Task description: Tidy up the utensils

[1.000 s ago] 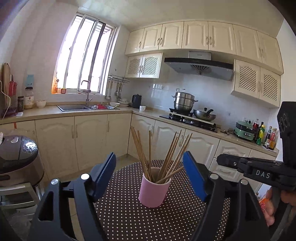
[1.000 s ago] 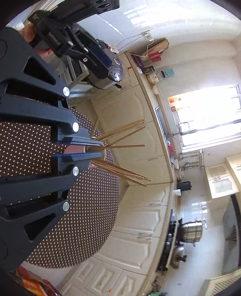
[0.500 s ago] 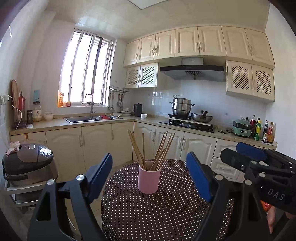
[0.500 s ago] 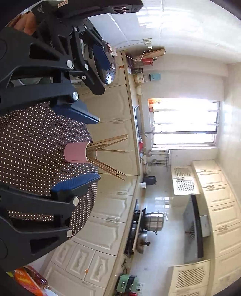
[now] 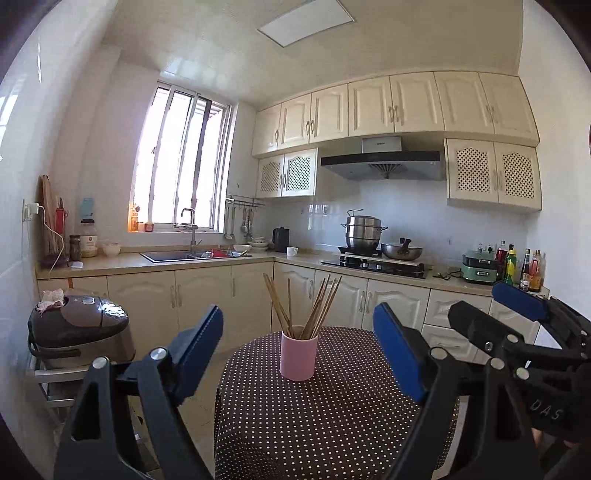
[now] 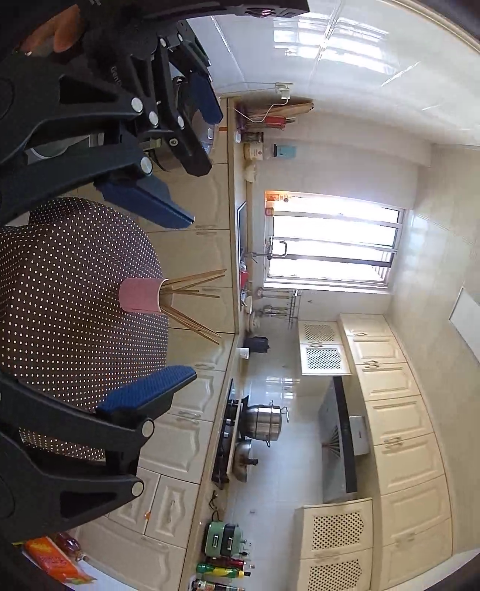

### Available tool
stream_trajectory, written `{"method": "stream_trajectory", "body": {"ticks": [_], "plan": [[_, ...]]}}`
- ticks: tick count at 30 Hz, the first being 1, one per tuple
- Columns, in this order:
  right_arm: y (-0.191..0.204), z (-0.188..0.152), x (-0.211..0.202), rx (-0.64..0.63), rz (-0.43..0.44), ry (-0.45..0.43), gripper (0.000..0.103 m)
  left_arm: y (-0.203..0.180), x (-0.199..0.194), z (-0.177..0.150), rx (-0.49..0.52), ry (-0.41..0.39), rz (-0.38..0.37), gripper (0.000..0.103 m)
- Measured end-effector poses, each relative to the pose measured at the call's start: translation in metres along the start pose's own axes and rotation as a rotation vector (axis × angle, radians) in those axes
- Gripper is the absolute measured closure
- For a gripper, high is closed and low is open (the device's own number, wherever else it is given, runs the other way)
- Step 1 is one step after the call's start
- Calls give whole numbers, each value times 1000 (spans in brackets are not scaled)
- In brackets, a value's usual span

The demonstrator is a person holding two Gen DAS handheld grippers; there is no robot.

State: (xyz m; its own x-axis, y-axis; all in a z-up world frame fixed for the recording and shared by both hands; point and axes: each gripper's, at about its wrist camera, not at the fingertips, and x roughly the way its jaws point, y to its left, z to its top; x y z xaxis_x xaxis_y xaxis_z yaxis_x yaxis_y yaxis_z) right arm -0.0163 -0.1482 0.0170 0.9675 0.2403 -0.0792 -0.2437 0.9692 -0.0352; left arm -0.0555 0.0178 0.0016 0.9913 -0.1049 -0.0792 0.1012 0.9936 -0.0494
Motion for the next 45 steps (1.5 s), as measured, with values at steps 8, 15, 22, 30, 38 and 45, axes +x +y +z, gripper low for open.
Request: {"method": "stream_trajectory", "body": {"ticks": [8,15,22,30,38,45], "plan": [[8,-3,-31,-3,-26,-54,24,-5,-34,4,36,-53,21,21],[11,-1,-48,-4,-23,-95,21,-11,-57,8,79,-123,60,21],[8,-4,-49,9,-29,-93,19,-17,-64,6,99,-126,86,21],[3,-7,-49,32,-36,-87,16,-22,-63,2,110,-121,98,19],[3,-9,-50,25,-42,-89,16,-24,-63,-1,108,-120,102,19],[6,-11,-50,24,-40,-87,15,-22,-64,-2,113,-122,114,19]]}}
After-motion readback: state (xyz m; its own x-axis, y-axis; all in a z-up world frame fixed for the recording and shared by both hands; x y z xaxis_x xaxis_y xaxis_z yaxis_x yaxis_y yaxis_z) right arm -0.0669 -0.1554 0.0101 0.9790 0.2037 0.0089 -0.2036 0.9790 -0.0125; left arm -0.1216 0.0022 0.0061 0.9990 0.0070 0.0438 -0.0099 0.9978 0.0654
